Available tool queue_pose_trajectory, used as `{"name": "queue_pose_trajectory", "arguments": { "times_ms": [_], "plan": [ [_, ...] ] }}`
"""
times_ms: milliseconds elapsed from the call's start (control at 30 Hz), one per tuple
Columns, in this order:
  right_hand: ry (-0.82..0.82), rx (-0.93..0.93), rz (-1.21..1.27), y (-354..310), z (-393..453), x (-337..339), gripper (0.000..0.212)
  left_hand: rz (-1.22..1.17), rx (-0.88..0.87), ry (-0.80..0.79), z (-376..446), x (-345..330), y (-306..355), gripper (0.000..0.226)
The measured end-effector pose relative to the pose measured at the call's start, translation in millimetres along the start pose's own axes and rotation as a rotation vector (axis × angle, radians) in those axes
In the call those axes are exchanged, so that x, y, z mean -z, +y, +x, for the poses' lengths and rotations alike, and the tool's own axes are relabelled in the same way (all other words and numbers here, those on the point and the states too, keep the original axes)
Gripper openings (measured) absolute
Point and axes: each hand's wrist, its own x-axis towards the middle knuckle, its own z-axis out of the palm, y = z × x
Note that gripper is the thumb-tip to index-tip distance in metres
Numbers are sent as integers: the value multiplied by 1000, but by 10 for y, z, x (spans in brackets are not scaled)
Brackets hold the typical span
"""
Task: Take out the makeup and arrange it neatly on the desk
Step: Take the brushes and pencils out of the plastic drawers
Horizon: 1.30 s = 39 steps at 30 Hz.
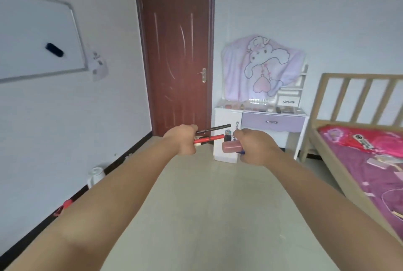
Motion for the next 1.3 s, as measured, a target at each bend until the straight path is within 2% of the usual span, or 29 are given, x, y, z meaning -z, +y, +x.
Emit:
{"name": "queue_pose_trajectory", "arguments": {
  "times_ms": [333,467,567,633,900,1000,1300],
  "plan": [
    [3,-201,-23,1980,1820,-493,39,85,-217,-8,3056,-148,694,30],
    [9,-239,-28,2762,2510,-596,35,117,-302,9,4236,-62,959,43],
    [10,-257,-51,3364,2944,-753,38,144,-372,43,5044,-155,1223,23],
    [7,-266,-69,3795,3247,-920,43,143,-394,50,5594,-300,1403,22],
    [-72,-223,-104,5547,4612,-1492,37,159,-353,20,7707,-713,2009,31],
    [-88,-201,-114,6128,5159,-1621,39,161,-327,12,8473,-754,2127,27],
    [-82,-212,-86,7334,6889,-2246,37,159,-276,-5,10600,-1040,1965,21]
  ]
}}
